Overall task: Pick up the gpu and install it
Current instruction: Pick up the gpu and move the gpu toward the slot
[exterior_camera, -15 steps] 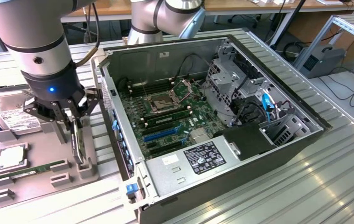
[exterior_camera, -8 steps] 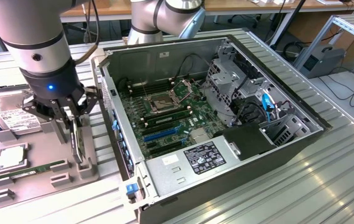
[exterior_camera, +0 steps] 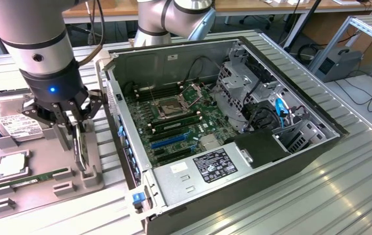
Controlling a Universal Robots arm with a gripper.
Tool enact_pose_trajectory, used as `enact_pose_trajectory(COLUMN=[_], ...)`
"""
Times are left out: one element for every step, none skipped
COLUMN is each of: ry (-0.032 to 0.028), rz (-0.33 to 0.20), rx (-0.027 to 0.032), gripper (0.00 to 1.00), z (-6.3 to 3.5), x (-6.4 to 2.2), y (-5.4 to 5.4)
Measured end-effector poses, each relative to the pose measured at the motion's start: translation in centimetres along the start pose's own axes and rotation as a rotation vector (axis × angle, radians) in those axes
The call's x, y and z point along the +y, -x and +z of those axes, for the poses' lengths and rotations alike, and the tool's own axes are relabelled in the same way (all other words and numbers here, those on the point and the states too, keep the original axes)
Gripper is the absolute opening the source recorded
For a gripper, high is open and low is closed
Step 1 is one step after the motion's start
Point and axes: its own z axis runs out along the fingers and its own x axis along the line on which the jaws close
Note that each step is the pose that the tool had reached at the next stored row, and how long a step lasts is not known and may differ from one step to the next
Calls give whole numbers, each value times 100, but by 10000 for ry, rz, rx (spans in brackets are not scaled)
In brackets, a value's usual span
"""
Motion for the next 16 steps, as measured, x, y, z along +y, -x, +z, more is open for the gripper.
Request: enact_pose_trajectory(ry=[0, 0, 0, -1, 0, 0, 0, 0, 0, 0, 0, 0, 0, 0, 0, 0], rz=[1, 0, 0, 0, 0, 0, 1, 1, 1, 0, 1, 1, 1, 1, 1, 1], rx=[0, 0, 0, 1, 0, 0, -1, -1, 0, 0, 0, -1, 0, -1, 0, 0], gripper=[27, 27, 27, 27, 27, 27, 27, 27, 27, 27, 27, 27, 27, 27, 27, 27], z=[-4, -7, -11, -16, -21, -27, -35, -40, -45, -52, -56, -62, -68, -73, -79, -83], x=[0, 0, 0, 0, 1, 1, 1, 1, 1, 2, 2, 2, 2, 2, 2, 2], y=[0, 1, 1, 1, 2, 2, 2, 2, 2, 3, 3, 3, 3, 3, 3, 3])
